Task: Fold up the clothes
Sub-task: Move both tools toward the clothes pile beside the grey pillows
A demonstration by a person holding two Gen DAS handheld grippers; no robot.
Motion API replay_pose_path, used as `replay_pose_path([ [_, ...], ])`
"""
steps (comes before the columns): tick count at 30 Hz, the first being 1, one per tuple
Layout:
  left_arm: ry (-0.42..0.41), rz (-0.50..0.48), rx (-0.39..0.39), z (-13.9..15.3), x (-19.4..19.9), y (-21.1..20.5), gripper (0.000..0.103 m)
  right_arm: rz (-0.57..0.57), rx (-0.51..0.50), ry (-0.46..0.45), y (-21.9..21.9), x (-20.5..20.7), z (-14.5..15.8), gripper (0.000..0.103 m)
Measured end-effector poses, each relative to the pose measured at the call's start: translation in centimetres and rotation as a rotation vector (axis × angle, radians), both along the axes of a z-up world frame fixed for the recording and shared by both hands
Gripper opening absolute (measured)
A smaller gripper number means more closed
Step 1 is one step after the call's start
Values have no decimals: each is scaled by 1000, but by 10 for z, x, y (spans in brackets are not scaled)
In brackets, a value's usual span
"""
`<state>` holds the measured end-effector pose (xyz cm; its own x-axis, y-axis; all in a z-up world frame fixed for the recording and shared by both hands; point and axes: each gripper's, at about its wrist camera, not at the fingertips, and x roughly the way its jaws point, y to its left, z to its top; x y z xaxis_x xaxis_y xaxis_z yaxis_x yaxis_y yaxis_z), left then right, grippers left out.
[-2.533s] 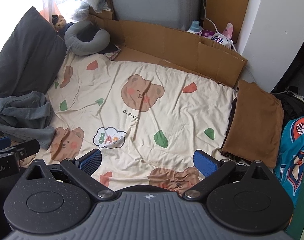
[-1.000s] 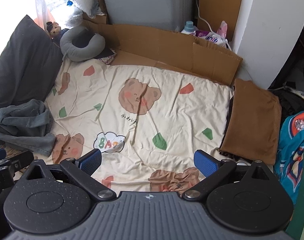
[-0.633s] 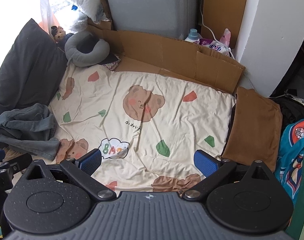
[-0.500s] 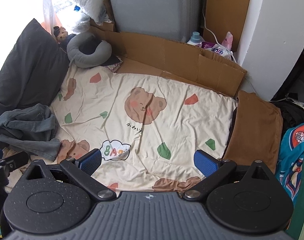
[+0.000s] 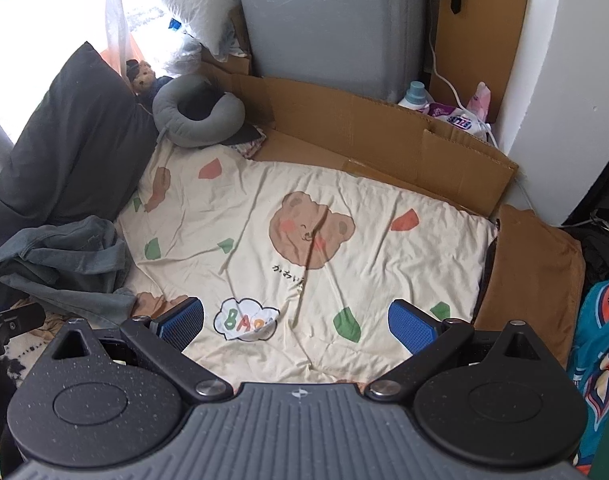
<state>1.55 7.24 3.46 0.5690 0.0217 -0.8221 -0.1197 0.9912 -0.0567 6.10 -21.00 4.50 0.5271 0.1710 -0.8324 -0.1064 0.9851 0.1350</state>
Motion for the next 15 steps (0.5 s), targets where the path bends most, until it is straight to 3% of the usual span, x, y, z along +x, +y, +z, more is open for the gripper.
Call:
replay_pose_path([
  [15, -17, 139, 47, -7, 11, 78, 90, 130, 90, -50, 33, 36, -16, 101],
])
